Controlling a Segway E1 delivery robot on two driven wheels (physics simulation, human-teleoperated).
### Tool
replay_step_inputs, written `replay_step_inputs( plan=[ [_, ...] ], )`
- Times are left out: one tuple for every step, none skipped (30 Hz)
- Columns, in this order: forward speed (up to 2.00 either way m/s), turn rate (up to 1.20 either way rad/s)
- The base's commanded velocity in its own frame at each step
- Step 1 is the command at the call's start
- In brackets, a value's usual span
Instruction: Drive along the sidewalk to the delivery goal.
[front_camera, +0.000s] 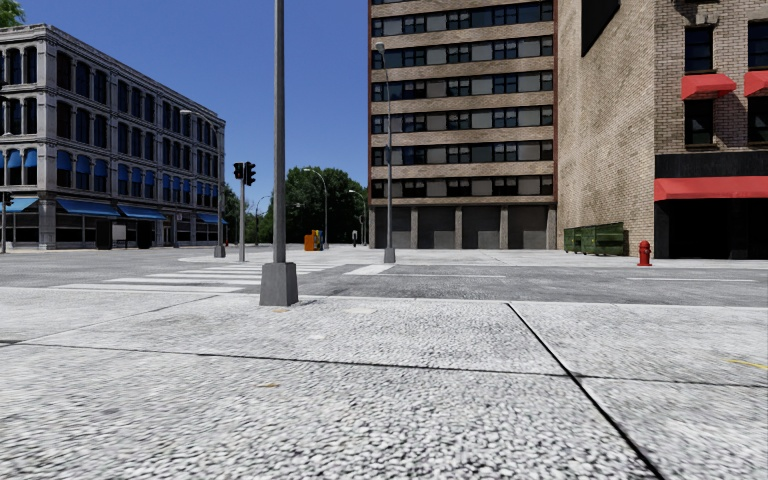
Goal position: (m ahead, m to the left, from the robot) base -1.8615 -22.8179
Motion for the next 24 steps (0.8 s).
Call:
replay_step_inputs(
  plan=[
    [0.0,0.0],
    [0.0,0.0],
    [0.0,0.0],
    [0.0,0.0],
    [0.0,0.0],
    [0.0,0.0],
    [0.0,0.0],
    [0.0,0.0],
    [0.0,0.0],
    [0.0,0.0],
    [0.0,0.0],
    [0.0,0.0],
    [0.0,0.0],
    [0.0,0.0],
    [0.0,0.0],
    [0.0,0.0],
    [0.0,0.0],
    [0.0,0.0],
    [0.0,0.0],
    [0.0,0.0],
    [0.0,0.0],
    [0.0,0.0],
    [0.0,0.0],
    [0.0,0.0]
  ],
)
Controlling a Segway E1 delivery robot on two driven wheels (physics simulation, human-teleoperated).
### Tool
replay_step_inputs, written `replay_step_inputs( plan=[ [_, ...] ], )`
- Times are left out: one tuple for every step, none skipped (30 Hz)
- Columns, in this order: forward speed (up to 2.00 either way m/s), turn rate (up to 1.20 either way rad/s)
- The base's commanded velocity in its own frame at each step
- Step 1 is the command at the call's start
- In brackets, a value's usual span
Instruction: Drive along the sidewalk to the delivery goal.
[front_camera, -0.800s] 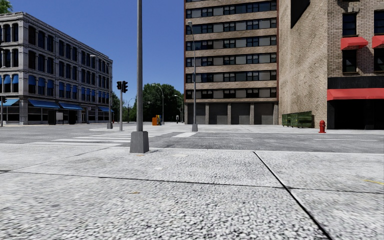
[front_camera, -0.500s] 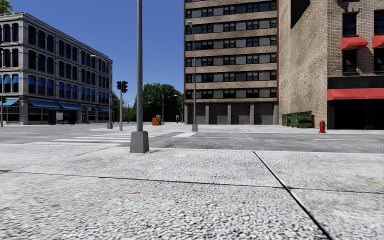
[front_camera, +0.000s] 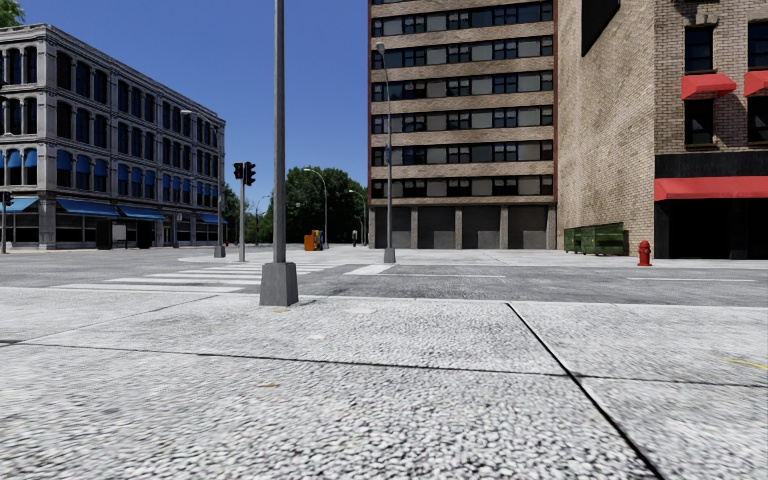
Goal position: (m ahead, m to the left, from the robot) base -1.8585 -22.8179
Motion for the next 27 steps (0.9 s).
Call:
replay_step_inputs(
  plan=[
    [0.0,0.0],
    [0.0,0.0],
    [0.0,0.0],
    [0.0,0.0],
    [0.0,0.0],
    [0.0,0.0],
    [1.19,0.0],
    [1.19,0.0],
    [2.0,0.0],
    [2.0,0.0],
    [2.0,0.0],
    [2.0,0.0],
    [2.0,0.0],
    [2.0,0.0],
    [2.0,0.0],
    [2.0,0.0],
    [2.0,0.0],
    [2.0,-0.12],
    [2.0,-0.29],
    [2.0,-0.29],
    [2.0,-0.38],
    [2.0,-0.41],
    [2.0,-0.45],
    [2.0,-0.45],
    [2.0,-0.48],
    [2.0,-0.56],
    [2.0,-0.61]
  ],
)
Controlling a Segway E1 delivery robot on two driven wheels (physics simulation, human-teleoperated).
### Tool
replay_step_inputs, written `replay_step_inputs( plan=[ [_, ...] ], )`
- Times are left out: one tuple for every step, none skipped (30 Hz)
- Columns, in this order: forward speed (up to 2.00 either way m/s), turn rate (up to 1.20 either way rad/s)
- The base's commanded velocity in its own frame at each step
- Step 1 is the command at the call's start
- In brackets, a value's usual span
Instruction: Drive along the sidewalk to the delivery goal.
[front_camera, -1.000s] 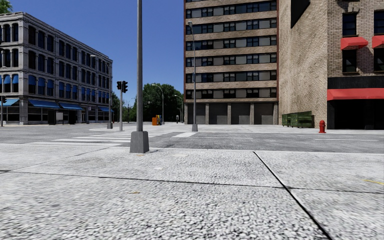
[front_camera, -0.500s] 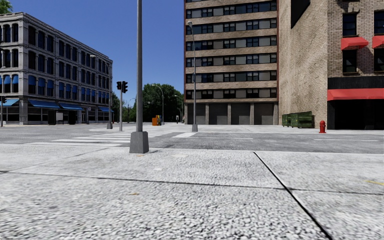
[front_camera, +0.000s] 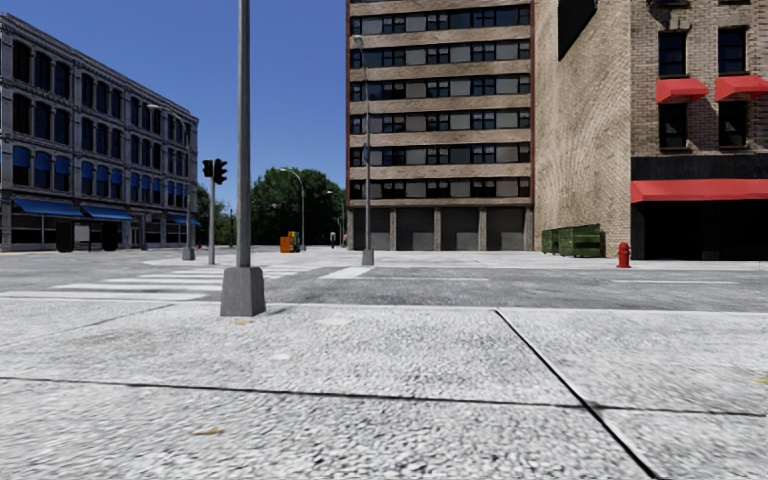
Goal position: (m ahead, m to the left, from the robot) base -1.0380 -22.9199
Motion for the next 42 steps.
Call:
replay_step_inputs(
  plan=[
    [2.0,-0.61],
    [2.0,-0.62],
    [2.0,-0.63],
    [2.0,-0.64],
    [2.0,-0.64],
    [2.0,-0.65],
    [2.0,-0.66],
    [2.0,-0.66],
    [2.0,-0.66],
    [2.0,-0.69],
    [2.0,-0.75],
    [2.0,-0.78],
    [2.0,-0.78],
    [2.0,-0.8],
    [2.0,-0.82],
    [2.0,-0.85],
    [2.0,-0.85],
    [2.0,-0.88],
    [2.0,-0.91],
    [2.0,-0.95],
    [2.0,-0.95],
    [2.0,-0.97],
    [2.0,-0.98],
    [2.0,-0.98],
    [2.0,-0.98],
    [2.0,-0.98],
    [2.0,-0.98],
    [2.0,-0.98],
    [2.0,-0.98],
    [2.0,-0.98],
    [2.0,-0.98],
    [2.0,-0.98],
    [2.0,-0.98],
    [2.0,-0.98],
    [2.0,-0.98],
    [2.0,-0.98],
    [2.0,-0.98],
    [2.0,-0.98],
    [2.0,-0.98],
    [2.0,-0.98],
    [2.0,-0.98],
    [2.0,-0.98]
  ],
)
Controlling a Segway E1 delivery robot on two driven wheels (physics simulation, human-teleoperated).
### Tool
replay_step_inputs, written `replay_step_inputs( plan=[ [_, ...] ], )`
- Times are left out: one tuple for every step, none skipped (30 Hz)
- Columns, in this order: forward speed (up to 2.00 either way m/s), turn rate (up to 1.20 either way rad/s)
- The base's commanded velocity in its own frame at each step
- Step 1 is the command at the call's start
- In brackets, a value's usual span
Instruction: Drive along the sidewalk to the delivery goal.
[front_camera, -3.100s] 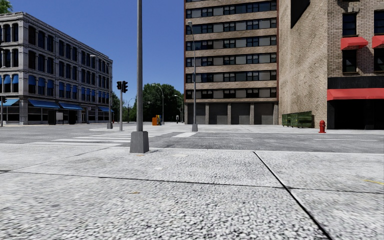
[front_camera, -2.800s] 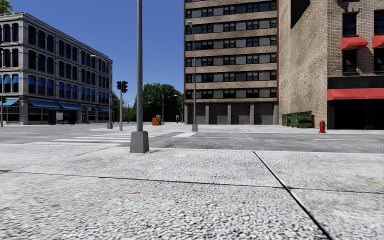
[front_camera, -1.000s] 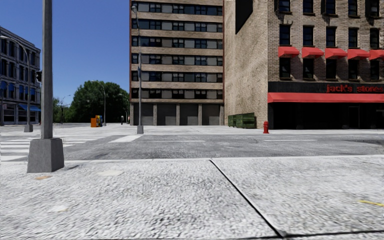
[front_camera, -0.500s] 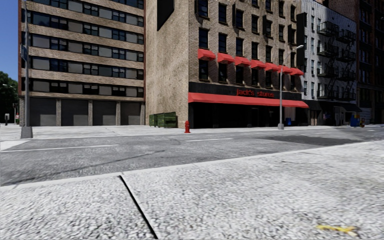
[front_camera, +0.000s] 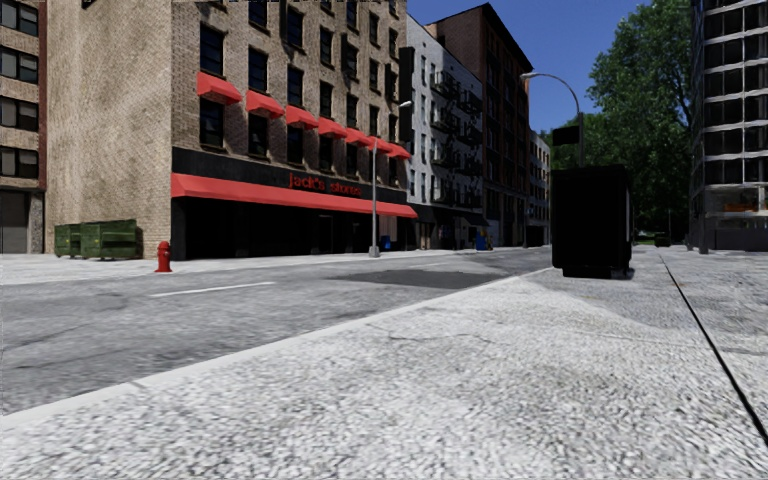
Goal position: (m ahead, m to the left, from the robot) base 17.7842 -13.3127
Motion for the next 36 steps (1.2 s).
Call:
replay_step_inputs(
  plan=[
    [2.0,-0.98],
    [2.0,-0.98],
    [2.0,-0.98],
    [2.0,-0.98],
    [2.0,-0.98],
    [2.0,-0.98],
    [2.0,-0.98],
    [2.0,-0.98],
    [2.0,-0.98],
    [2.0,-0.98],
    [2.0,-0.98],
    [2.0,-0.98],
    [2.0,-0.98],
    [2.0,-0.98],
    [2.0,-0.98],
    [2.0,-0.98],
    [2.0,-0.84],
    [2.0,-0.73],
    [2.0,-0.23],
    [2.0,-0.23],
    [2.0,0.0],
    [2.0,0.0],
    [2.0,0.0],
    [2.0,0.0],
    [2.0,0.0],
    [2.0,0.0],
    [2.0,0.0],
    [2.0,0.0],
    [2.0,0.0],
    [2.0,0.0],
    [2.0,0.0],
    [2.0,0.0],
    [2.0,0.0],
    [2.0,0.0],
    [2.0,0.0],
    [2.0,0.0]
  ],
)
